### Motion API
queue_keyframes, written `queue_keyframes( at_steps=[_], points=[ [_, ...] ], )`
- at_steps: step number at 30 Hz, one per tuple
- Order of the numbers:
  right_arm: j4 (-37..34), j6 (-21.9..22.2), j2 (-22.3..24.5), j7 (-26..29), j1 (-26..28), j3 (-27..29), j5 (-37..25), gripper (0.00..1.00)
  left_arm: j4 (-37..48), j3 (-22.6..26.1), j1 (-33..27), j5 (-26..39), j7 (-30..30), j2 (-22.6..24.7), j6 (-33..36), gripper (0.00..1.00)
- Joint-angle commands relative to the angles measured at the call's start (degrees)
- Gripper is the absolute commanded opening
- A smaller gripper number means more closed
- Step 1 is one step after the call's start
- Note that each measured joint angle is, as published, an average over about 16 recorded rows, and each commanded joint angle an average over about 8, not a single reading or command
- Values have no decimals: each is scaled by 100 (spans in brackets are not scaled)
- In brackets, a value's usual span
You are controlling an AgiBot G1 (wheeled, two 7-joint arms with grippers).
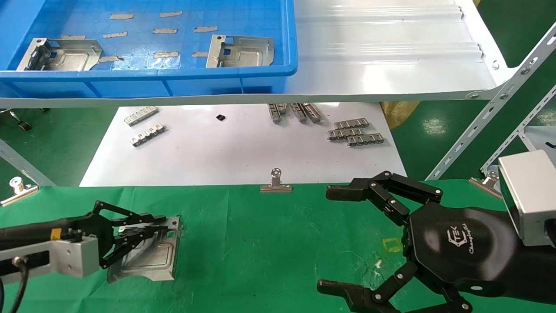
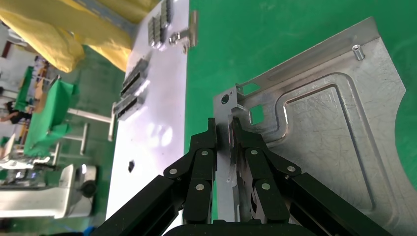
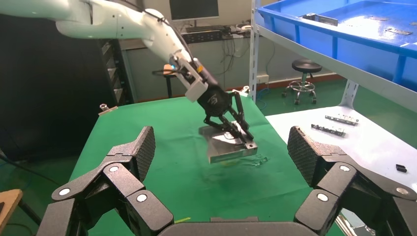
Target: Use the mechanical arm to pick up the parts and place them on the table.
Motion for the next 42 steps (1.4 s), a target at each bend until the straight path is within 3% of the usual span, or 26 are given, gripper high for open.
queue_keyframes(
  at_steps=[1, 4, 6, 15, 20, 24, 33, 39, 42],
  points=[
    [0, 0, 0, 0, 0, 0, 0, 100, 40, -32, 172, -70, 202, 41, -89, 48],
    [0, 0, 0, 0, 0, -1, 1, 100, 152, -56, 279, -91, 466, 135, -141, 84],
    [0, 0, 0, -1, 0, -1, 1, 100, 236, -58, 311, -86, 595, 193, -139, 100],
    [0, 1, 1, -1, 1, -3, 2, 100, 604, -47, 258, -69, 837, 349, 39, 100],
    [0, 1, 1, -2, 1, -4, 2, 100, 731, 6, 120, -41, 634, 346, 248, 100],
    [0, 2, 2, -2, 1, -4, 3, 100, 870, 82, -28, -129, -14, 313, 578, 100],
    [0, 3, 2, -3, 1, -5, 4, 100, 1681, 200, -316, -737, -2196, 413, 1686, 100],
    [-2, 4, 2, -3, 0, -5, 6, 100, 1979, 192, -360, -942, -2619, 508, 2005, 100],
    [-2, 4, 3, -3, 1, -5, 5, 100, 1933, 192, -354, -915, -2530, 496, 1957, 100]
  ],
)
